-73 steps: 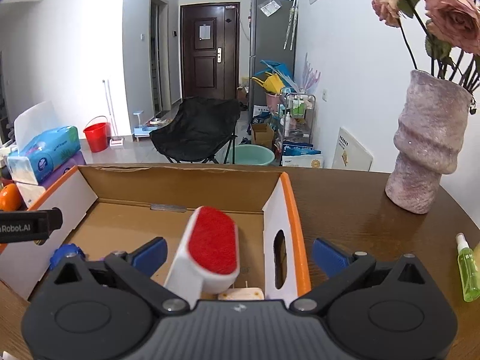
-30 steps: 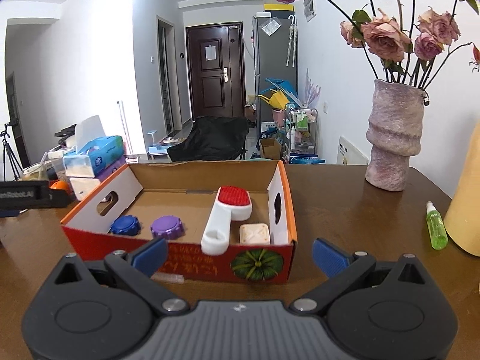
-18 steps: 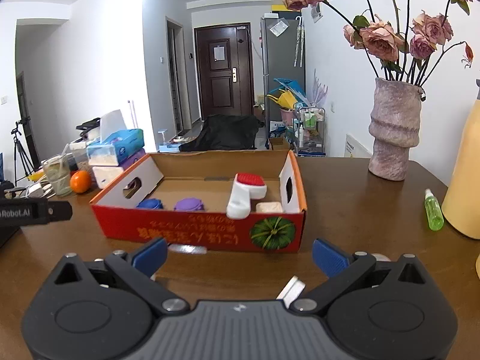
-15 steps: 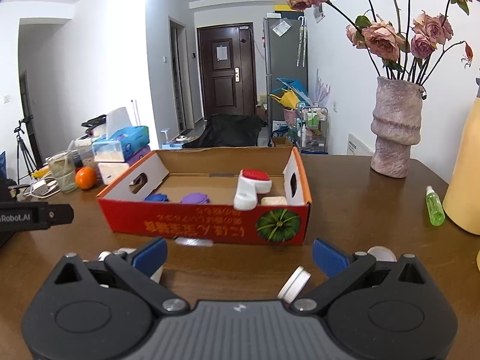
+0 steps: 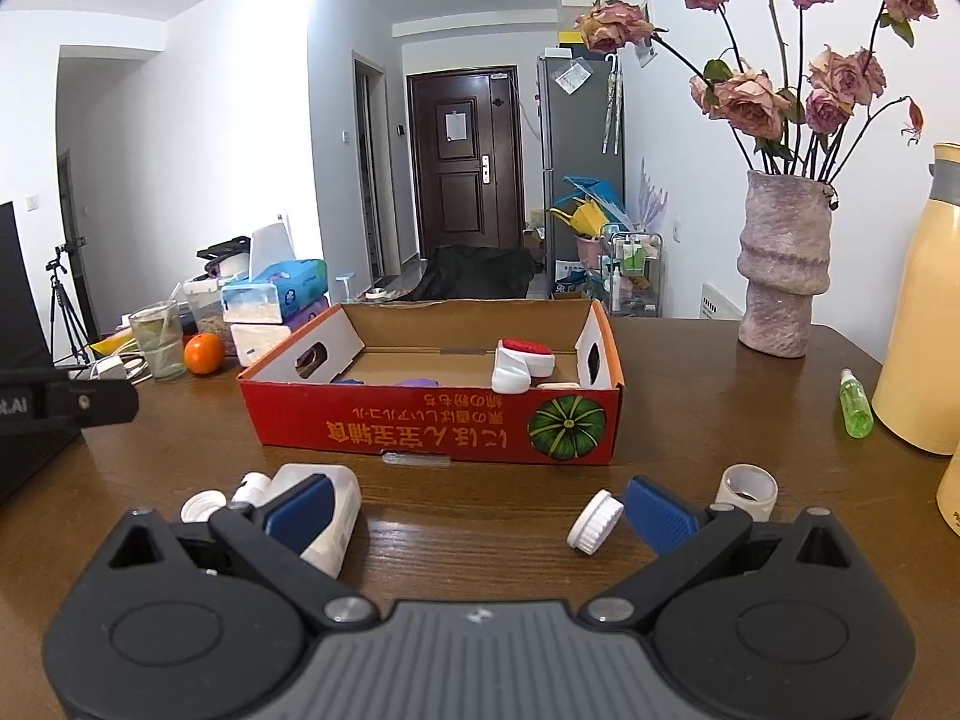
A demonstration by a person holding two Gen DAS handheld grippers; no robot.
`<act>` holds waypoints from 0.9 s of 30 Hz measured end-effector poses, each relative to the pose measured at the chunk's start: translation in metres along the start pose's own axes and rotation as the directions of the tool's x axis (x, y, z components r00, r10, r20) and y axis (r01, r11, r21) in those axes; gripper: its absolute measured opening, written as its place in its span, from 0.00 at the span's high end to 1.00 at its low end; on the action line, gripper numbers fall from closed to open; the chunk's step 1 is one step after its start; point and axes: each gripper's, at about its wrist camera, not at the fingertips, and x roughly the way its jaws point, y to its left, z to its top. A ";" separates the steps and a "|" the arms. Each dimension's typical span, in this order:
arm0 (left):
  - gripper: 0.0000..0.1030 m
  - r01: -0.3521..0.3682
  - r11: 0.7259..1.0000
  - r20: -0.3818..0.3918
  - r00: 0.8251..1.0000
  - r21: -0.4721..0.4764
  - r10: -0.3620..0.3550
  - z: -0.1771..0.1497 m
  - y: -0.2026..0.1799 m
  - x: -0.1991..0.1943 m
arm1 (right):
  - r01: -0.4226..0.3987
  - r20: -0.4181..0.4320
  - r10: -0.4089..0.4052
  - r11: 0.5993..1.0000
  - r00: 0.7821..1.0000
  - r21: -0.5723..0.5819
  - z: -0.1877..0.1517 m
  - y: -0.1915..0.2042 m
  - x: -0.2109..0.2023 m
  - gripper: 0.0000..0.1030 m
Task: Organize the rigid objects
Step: 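Withdraw both open tools up and away from the box, then move the left tool toward the white plastic container while the right tool heads toward the green spray bottle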
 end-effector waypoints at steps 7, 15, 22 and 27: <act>0.00 0.008 1.000 -0.005 1.000 0.016 -0.008 -0.007 -0.004 -0.011 | 0.005 0.002 -0.005 1.000 1.000 -0.011 -0.004 -0.001 -0.013 0.00; 0.00 0.023 0.998 -0.026 0.999 0.050 -0.022 -0.021 -0.007 -0.022 | 0.006 0.010 -0.005 0.999 1.000 -0.037 -0.015 0.001 -0.035 0.00; 0.00 0.039 0.997 -0.048 0.998 0.064 -0.036 -0.033 -0.007 -0.029 | 0.021 0.021 -0.020 0.999 1.000 -0.047 -0.023 -0.001 -0.054 0.00; 0.00 0.045 0.996 -0.056 0.998 0.077 -0.040 -0.045 -0.004 -0.035 | 0.039 0.030 -0.037 0.998 0.999 -0.056 -0.034 -0.006 -0.069 0.00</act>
